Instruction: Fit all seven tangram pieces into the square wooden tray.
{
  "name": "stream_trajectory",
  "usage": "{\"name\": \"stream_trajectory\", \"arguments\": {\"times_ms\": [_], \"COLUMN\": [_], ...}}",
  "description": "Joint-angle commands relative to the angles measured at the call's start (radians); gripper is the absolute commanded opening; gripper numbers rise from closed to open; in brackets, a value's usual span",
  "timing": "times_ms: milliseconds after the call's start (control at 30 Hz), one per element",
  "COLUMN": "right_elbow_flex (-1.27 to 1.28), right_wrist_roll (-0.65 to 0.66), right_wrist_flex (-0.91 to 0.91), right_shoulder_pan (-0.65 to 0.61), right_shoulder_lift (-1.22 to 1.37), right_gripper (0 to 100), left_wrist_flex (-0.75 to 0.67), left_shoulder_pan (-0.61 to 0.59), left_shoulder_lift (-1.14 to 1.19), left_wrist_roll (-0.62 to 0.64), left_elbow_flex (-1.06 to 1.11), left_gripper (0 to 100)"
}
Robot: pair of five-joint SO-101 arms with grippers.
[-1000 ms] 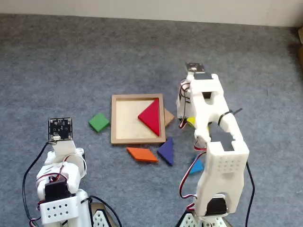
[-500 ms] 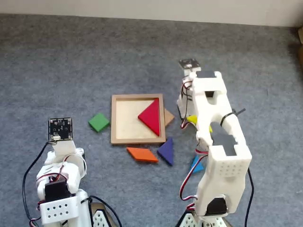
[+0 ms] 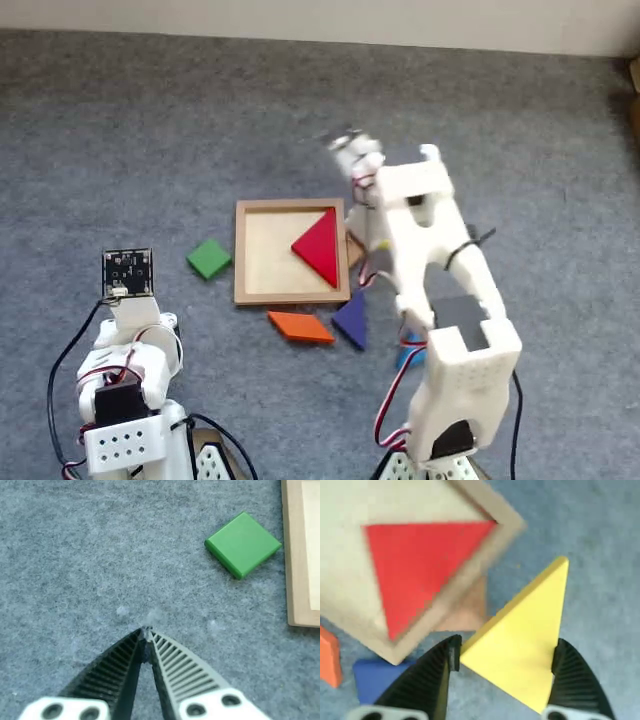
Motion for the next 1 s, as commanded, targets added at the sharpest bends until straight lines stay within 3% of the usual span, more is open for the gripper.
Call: {"name": "stream_trajectory", "arguments": {"times_ms": [0, 400, 667, 867, 967], "right_elbow_flex": [-0.038, -0.042, -0.042, -0.045, -0.056], "right_wrist_roll": [0.161, 0.305, 0.324, 0.322, 0.321], "right_wrist_flex": [-0.104, -0.386, -0.392, -0.295, -0.288], "right_shoulder_pan": [-0.120, -0.271, -0.308, -0.323, -0.323], "right_shoulder_lift": [-0.079, 0.044, 0.093, 0.091, 0.088], "right_gripper": [19.3, 19.2, 20.0, 38.2, 41.7], "left_wrist_flex": [-0.018, -0.017, -0.017, -0.017, -0.017], "left_shoulder_pan": [-0.007, -0.007, -0.007, -0.007, -0.007], "left_shoulder_lift": [-0.013, -0.013, -0.013, -0.013, -0.013], "left_wrist_roll": [-0.002, -0.002, -0.002, -0.002, -0.002], "left_elbow_flex": [0.010, 0.010, 0.010, 0.010, 0.010], "left_gripper": [1, 1, 1, 1, 1]}}
